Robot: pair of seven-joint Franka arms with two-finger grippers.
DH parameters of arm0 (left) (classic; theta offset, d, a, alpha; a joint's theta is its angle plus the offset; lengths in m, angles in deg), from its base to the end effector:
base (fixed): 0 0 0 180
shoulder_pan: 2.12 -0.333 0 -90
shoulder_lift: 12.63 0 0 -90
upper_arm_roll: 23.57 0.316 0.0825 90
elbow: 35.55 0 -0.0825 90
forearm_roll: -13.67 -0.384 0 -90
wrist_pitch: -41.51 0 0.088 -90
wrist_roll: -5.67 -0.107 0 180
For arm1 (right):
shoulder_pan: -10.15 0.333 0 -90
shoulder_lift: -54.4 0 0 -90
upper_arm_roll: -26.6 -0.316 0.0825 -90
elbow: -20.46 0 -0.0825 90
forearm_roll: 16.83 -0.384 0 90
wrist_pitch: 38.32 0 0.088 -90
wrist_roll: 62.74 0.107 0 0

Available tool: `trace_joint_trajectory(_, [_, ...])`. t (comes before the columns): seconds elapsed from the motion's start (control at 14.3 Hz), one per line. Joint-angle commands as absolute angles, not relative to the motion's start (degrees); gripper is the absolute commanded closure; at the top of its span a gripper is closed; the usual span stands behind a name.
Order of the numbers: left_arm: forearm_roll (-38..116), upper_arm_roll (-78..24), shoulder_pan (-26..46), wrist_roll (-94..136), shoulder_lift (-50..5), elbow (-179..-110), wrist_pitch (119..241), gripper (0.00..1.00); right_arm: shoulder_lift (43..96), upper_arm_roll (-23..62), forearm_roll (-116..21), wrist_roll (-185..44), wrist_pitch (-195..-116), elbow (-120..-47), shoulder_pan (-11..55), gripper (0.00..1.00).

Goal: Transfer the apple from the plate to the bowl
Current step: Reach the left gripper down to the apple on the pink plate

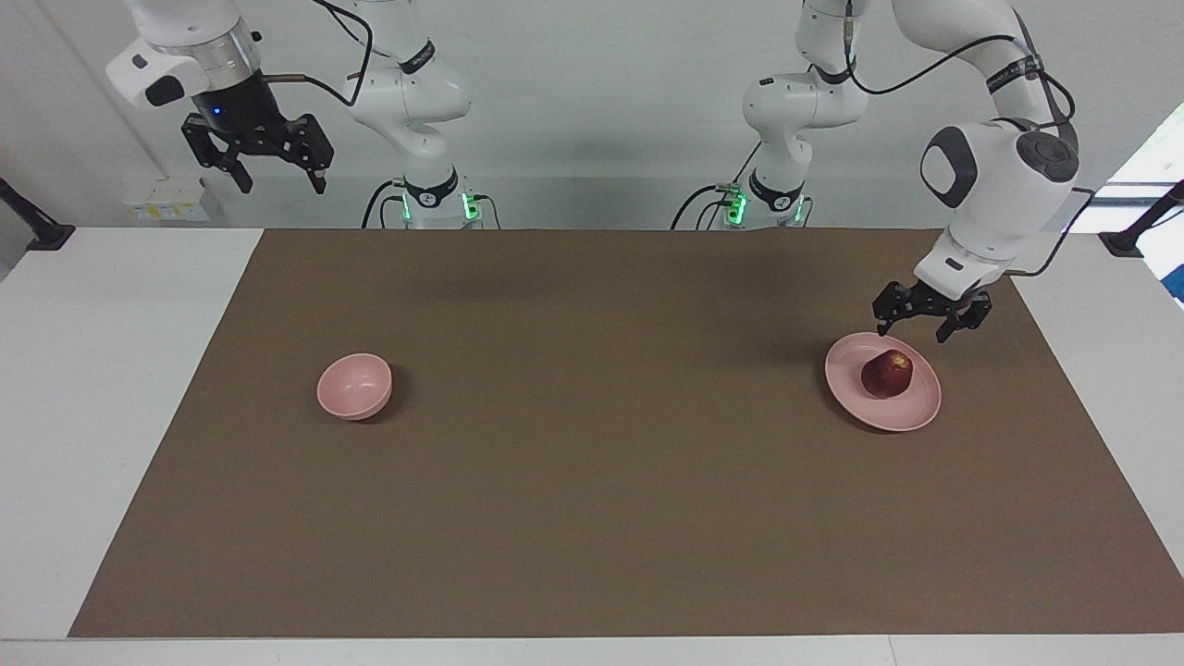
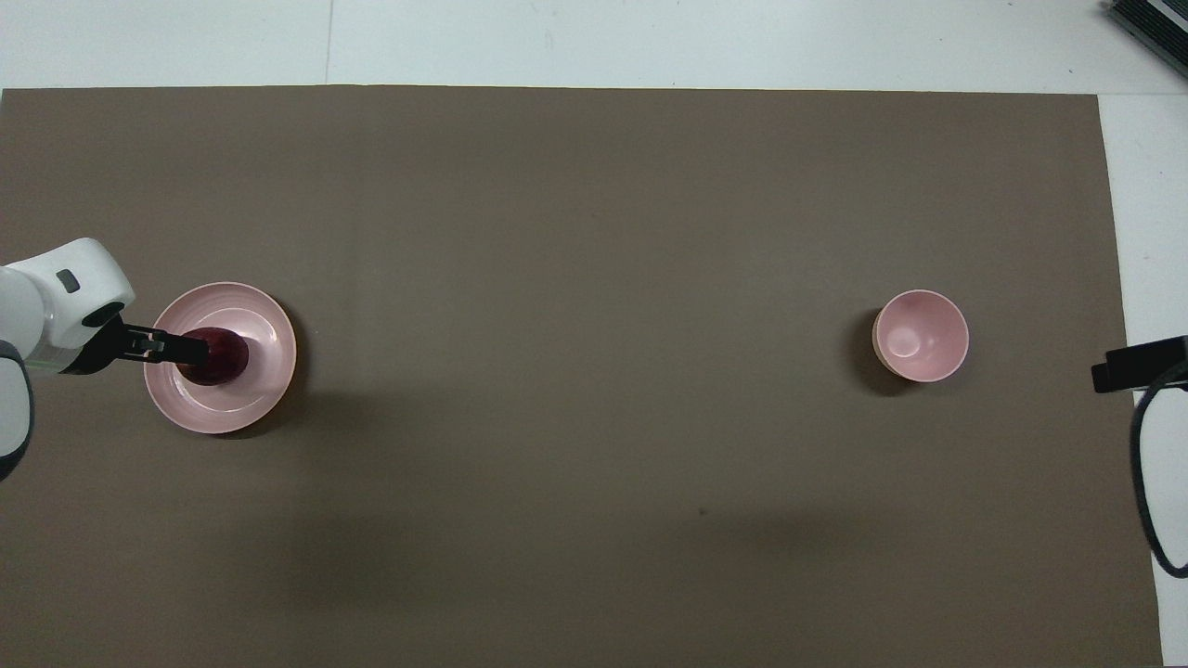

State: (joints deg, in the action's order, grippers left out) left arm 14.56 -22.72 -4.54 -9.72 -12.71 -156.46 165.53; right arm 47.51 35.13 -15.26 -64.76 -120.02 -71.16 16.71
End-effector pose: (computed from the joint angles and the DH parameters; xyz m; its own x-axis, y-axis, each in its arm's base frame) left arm 0.5473 0.0307 0.4197 0.9780 -0.2015 0.0544 -0.2018 -0.9794 -0.0012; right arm 0.5009 -0.0258 0.6618 0.9985 -0.0010 -0.0545 -0.0006 -1.0000 0.0076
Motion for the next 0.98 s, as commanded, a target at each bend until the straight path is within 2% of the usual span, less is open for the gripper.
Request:
trace_joint_trajectory(0.0, [14.4, -23.2, -5.5, -10.6, -15.4, -159.1, 172.9, 0.0, 46.6, 34.9, -16.8, -64.1, -122.7, -74.0, 16.7, 0.0])
trace_joint_trajectory(0.28, [14.6, -23.3, -6.7, -10.5, -17.7, -163.0, 180.6, 0.0, 46.8, 34.8, -17.0, -64.0, -123.0, -74.4, 16.8, 0.0])
trace_joint_trajectory(0.56, [15.3, -23.3, -6.5, -10.3, -17.4, -164.4, 180.5, 0.0, 46.7, 34.8, -18.1, -64.0, -123.0, -74.9, 16.9, 0.0])
trace_joint_trajectory(0.63, [15.4, -23.3, -6.4, -10.3, -17.2, -164.7, 180.1, 0.07, 46.7, 34.8, -18.1, -64.0, -123.0, -74.9, 16.9, 0.0])
trace_joint_trajectory(0.7, [15.5, -23.3, -6.4, -10.3, -17.2, -164.7, 179.8, 0.31, 46.7, 34.8, -18.1, -64.0, -123.0, -74.9, 16.9, 0.0])
trace_joint_trajectory(0.84, [15.4, -23.3, -6.2, -10.4, -17.1, -164.5, 178.4, 0.94, 46.7, 34.8, -18.1, -64.0, -123.0, -74.9, 16.9, 0.0])
trace_joint_trajectory(0.91, [15.4, -23.3, -6.1, -10.3, -17.1, -164.1, 177.8, 1.0, 46.7, 34.8, -18.1, -64.0, -123.0, -74.9, 16.9, 0.0])
